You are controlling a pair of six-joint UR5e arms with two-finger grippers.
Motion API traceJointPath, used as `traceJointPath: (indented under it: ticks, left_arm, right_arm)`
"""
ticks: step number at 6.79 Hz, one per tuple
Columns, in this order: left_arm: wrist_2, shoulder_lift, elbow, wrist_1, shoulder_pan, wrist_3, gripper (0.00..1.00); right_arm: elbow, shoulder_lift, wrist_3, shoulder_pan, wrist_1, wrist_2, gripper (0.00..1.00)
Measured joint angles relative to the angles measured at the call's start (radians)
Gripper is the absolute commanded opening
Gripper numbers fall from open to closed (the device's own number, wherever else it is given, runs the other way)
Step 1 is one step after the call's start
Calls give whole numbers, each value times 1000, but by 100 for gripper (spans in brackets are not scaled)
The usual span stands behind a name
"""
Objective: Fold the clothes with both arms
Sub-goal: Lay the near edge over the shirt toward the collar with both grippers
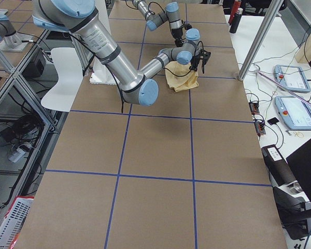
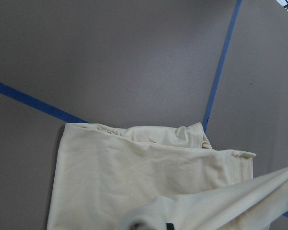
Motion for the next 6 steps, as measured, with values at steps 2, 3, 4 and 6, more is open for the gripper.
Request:
traceJointPath:
  ticks: [2,3,4,6]
  left_arm:
    - [-1,-4,17,-5,1,-2,0]
    - [0,-5,22,-7,1,-3,0]
    - [0,-6,24,-8,1,-3,61]
    - [2,-6,25,-8,1,-2,100]
  right_arm:
    - [-19,3,0,-20,1,-1,0]
    - [-24,3,0,-25,3,-2,0]
    - [-27,2,0,-28,14,-2,98]
    - [-33,1,-1,-31,50,-12,100]
